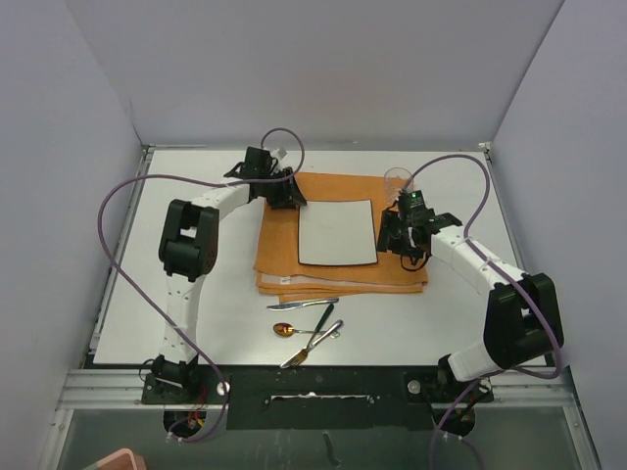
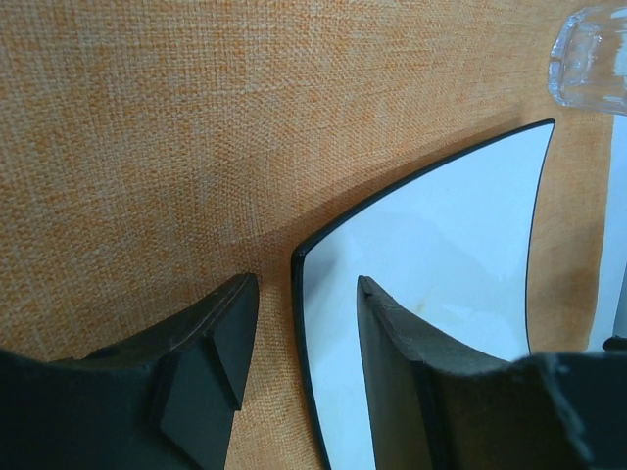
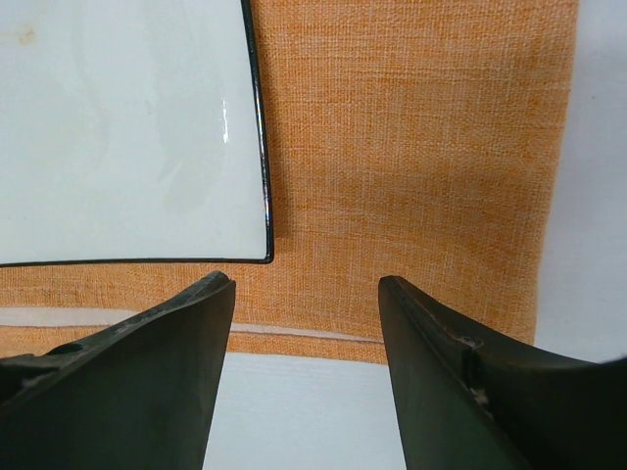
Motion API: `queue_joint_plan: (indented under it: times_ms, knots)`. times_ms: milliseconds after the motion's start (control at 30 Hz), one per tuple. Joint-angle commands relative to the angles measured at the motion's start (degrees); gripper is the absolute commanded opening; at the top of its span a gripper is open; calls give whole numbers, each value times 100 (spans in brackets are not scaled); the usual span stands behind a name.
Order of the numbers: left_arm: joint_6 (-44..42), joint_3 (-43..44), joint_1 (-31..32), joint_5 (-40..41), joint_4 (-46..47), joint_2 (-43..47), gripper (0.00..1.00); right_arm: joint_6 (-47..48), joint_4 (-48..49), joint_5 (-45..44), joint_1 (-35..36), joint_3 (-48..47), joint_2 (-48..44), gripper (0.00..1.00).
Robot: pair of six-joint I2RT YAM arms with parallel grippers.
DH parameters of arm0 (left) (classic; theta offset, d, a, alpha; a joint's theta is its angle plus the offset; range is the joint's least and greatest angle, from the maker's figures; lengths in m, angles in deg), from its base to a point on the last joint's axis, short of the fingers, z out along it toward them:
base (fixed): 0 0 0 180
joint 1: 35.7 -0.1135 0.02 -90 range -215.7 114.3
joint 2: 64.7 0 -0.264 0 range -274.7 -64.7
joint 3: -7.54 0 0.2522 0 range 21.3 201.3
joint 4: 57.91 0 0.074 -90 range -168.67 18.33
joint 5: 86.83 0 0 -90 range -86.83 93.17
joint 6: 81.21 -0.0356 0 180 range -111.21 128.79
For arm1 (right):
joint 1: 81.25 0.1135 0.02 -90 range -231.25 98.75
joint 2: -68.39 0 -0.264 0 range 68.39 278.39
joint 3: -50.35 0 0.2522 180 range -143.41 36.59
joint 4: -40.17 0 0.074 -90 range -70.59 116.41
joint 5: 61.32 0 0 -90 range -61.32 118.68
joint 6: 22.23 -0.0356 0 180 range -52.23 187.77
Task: Set the dinner table for one person
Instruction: Adjust the plate on the napkin.
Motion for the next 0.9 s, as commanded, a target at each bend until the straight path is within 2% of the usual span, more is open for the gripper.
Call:
queue_joint_plan:
  times_ms: [0,300,533,667,867]
  knots:
    - [-26,208,-41,-157,416,-279,43,61,-14,-44,-42,-214,-272,61]
    - [226,358,-32,-307,700,-489,40,136,-88,-116,-59,-232,-294,61]
    - [372,476,-26,-365,777,-478,19,125,-87,-157,-77,-194,-235,61]
    - [447,468,-20,-413,884,-399,0,76,-52,-157,-81,-141,-199,61]
    - [647,475,-10,-414,1109,-262,0,70,-49,-230,-82,-55,-230,61]
